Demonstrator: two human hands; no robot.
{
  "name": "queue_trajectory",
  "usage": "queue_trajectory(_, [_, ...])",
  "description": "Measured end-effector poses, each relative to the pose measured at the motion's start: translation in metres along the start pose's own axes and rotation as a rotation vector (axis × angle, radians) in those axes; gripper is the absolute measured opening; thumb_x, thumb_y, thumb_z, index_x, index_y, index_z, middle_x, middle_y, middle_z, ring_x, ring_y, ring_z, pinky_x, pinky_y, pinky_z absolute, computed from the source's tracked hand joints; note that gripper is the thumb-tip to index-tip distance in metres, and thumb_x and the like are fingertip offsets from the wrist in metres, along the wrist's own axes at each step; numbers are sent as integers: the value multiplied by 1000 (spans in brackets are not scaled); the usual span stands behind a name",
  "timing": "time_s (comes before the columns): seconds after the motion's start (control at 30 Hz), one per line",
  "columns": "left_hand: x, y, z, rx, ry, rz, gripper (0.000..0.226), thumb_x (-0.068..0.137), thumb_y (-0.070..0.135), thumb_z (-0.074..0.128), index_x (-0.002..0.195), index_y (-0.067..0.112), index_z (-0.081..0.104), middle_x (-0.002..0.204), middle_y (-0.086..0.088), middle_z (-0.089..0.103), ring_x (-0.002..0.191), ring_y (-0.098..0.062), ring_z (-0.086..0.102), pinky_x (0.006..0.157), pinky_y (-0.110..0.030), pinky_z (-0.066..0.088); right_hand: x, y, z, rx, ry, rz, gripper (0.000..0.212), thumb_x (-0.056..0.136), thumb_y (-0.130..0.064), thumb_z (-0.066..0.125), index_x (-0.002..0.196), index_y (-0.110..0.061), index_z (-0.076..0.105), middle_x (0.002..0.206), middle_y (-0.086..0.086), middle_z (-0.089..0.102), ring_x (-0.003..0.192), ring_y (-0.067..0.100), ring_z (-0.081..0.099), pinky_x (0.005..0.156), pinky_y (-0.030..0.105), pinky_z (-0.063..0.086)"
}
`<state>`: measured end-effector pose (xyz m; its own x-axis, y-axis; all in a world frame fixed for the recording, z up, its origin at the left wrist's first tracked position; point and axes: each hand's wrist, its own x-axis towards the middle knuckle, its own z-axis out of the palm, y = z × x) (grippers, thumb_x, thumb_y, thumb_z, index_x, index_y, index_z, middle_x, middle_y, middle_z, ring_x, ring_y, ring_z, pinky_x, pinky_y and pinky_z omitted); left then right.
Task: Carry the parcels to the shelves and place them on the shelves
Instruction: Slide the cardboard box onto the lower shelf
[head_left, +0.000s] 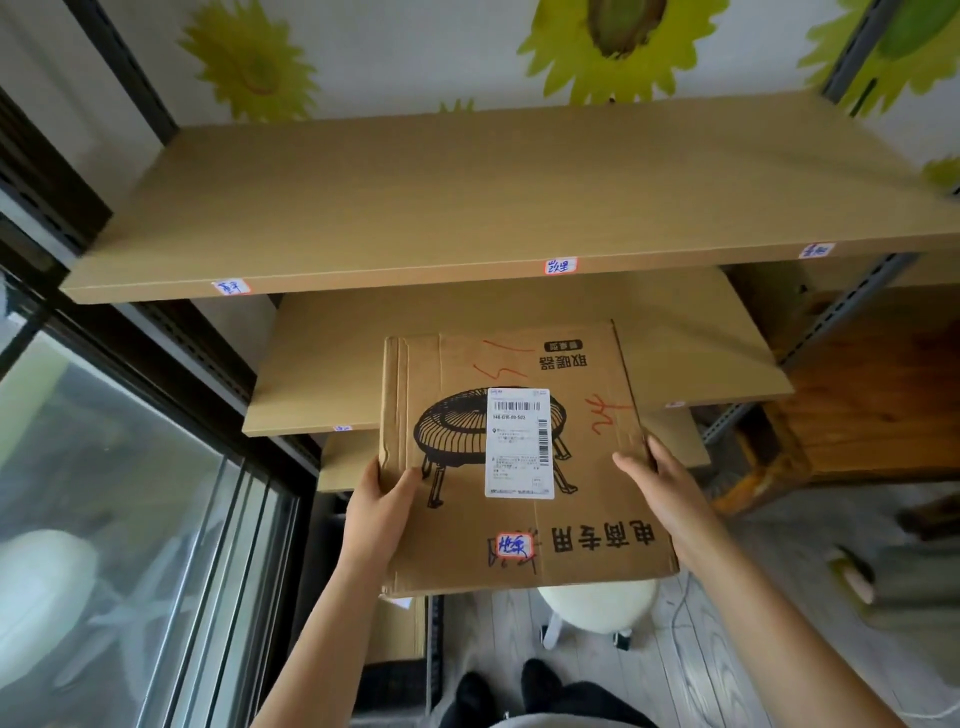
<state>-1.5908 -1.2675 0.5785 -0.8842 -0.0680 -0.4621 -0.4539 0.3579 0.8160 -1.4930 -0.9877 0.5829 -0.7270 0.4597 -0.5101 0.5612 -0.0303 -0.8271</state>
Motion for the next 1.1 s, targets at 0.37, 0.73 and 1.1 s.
queue_trajectory(0.37, [-10,9,-17,-23,-49,-17,42,92,36,69,122,20,45,116,-7,63,93,-17,60,65,-28,46,-23,-20,4,-63,-25,-50,65,96,-57,50,154,-35,31,153,-11,44,143,23,42,117,44,32])
queue_trajectory(0.73, [-27,42,-27,-67,-129,-11,81,81,54,69,153,39,37,139,0,33,125,-31,46,102,-53,48,-24,-17,-21,215,-6,14,50,70,-83,61,111,-55,58,150,-1,47,134,24,50,113,54,41])
queue_trajectory(1.1, [-44,39,-46,-242,-166,-30,45,92,41,66,135,49,56,122,-11,68,102,-32,68,80,-50,59,-50,-41,-18,225,-52,-41,11,101,-50,45,106,-60,47,113,-19,64,105,6,60,89,38,48])
